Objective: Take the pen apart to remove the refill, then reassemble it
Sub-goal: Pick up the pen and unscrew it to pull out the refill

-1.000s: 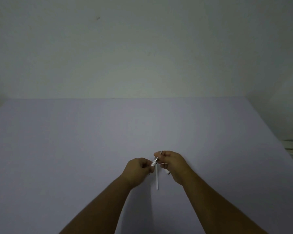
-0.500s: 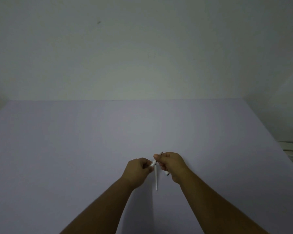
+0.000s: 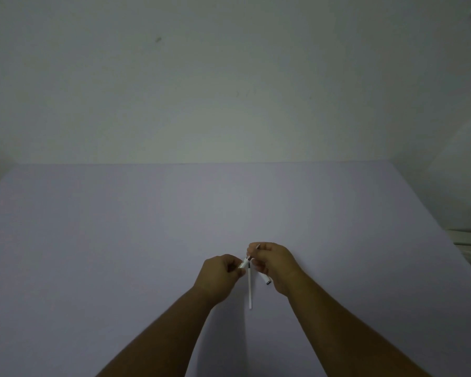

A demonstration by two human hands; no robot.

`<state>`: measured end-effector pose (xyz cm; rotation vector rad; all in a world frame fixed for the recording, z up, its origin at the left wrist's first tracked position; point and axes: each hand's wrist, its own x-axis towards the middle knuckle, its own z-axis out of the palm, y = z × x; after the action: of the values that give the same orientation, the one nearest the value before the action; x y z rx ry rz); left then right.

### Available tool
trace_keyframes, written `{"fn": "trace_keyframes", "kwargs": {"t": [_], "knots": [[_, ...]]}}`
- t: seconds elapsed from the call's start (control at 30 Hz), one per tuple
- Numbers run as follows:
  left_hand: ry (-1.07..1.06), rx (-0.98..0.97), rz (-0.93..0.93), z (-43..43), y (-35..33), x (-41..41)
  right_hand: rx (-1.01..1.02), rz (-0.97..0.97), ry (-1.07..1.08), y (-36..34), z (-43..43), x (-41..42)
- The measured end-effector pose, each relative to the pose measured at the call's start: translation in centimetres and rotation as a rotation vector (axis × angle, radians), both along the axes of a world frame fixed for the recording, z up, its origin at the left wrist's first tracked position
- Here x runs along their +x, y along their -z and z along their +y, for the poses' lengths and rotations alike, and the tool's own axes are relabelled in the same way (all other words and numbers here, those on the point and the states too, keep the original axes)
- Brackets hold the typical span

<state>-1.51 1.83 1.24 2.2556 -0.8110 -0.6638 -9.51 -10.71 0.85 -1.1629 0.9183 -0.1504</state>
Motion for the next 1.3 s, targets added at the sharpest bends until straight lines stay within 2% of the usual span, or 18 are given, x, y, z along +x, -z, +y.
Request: {"fn": "trace_keyframes", "kwargs": {"t": [0.1, 0.2, 0.37, 0.53, 0.67, 0.87, 1.03, 1.13, 1.3], "knots": [[0.002, 0.003, 0.001, 0.04, 0.0, -0.03, -0.082, 0.064, -0.025, 0.19, -0.08, -0.16], [-0.006, 0.018, -0.002, 0.1, 0.08, -0.02, -0.037, -0.019, -0.03, 0.24, -0.15, -0.12], [0.004, 0.014, -0.011, 0.05, 0.04, -0.03, -0.078, 0.058, -0.032, -0.02, 0.08, -0.07], [-0.005, 0.022, -0.022, 0.01, 0.04, -0.05, -0.009, -0.024, 0.014, -0.24, 0.17, 0.17], [-0.006, 0.022, -0.014, 0.04, 0.12, -0.03, -0.104, 0.073, 0.012, -0.25, 0.18, -0.01], [-0.011, 0.027, -0.024, 0.13, 0.24, 0.0, -0.045, 0.03, 0.031, -0.26, 0.27, 0.15], [0.0, 0.022, -0.021, 0.13, 0.16, -0.14, -0.137, 0.075, 0.003, -0.11, 0.47, -0.07], [0.001, 0.025, -0.025, 0.16, 0.11, -0.18, -0.064, 0.012, 0.011, -0.1, 0.41, 0.04], [-0.001, 0.026, -0.018, 0.1, 0.0, -0.12, -0.119, 0.072, -0.004, -0.16, 0.77, 0.24]]}}
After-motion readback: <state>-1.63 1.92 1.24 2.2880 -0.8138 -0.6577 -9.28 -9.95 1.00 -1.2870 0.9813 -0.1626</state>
